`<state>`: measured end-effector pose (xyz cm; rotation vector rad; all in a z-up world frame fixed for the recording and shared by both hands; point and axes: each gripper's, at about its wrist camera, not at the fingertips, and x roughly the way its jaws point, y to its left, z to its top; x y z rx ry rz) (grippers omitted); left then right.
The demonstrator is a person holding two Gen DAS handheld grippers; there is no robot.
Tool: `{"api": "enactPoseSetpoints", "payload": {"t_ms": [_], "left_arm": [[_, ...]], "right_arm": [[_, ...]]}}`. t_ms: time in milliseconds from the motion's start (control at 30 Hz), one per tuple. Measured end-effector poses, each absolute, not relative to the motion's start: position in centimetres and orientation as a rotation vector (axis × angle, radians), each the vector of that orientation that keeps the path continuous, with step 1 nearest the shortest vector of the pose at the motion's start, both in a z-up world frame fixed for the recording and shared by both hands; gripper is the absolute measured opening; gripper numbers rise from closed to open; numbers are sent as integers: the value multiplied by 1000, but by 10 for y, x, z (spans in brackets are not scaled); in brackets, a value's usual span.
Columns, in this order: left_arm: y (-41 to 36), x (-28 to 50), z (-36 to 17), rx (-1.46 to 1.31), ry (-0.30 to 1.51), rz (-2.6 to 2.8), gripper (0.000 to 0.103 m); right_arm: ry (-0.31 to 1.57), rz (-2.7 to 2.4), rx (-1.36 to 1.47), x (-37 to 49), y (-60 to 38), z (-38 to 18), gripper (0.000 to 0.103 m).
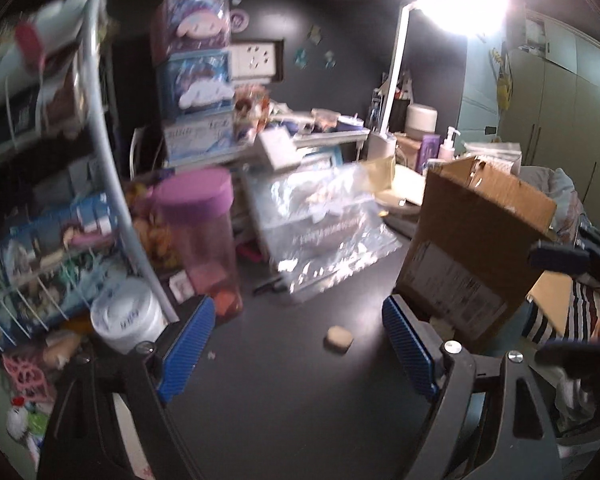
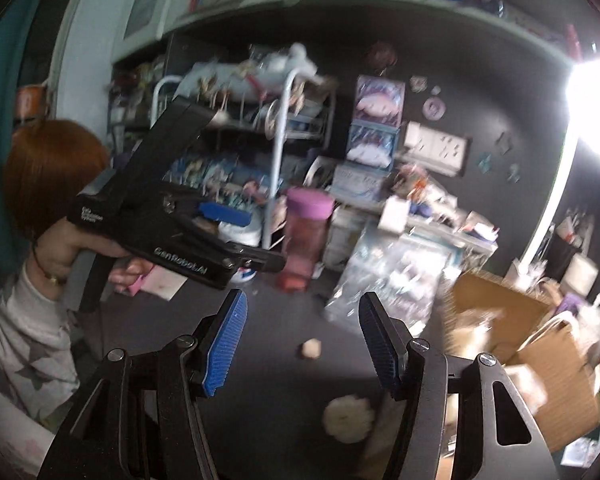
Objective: Organize soft objects
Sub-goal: 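Move both open tools from the box back to the desk, then grasp the beige sponge block with the left tool while the right tool grasps the white puff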
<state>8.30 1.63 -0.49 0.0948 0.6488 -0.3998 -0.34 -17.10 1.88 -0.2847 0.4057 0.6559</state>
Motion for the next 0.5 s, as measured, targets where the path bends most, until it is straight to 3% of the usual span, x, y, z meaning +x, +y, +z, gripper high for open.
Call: {"api": "enactPoseSetpoints", "payload": {"t_ms": [167, 300, 500], "left_arm": [[21, 89, -42, 82, 729, -462, 79], [10, 96, -63, 41, 788, -529, 68], [-19, 111, -86, 71, 845, -592, 60]], "right_arm": [[531, 623, -244, 2, -157, -25, 49], [597, 494, -202, 12, -158, -59, 44], [648, 329, -229, 29, -161, -94, 44]]}}
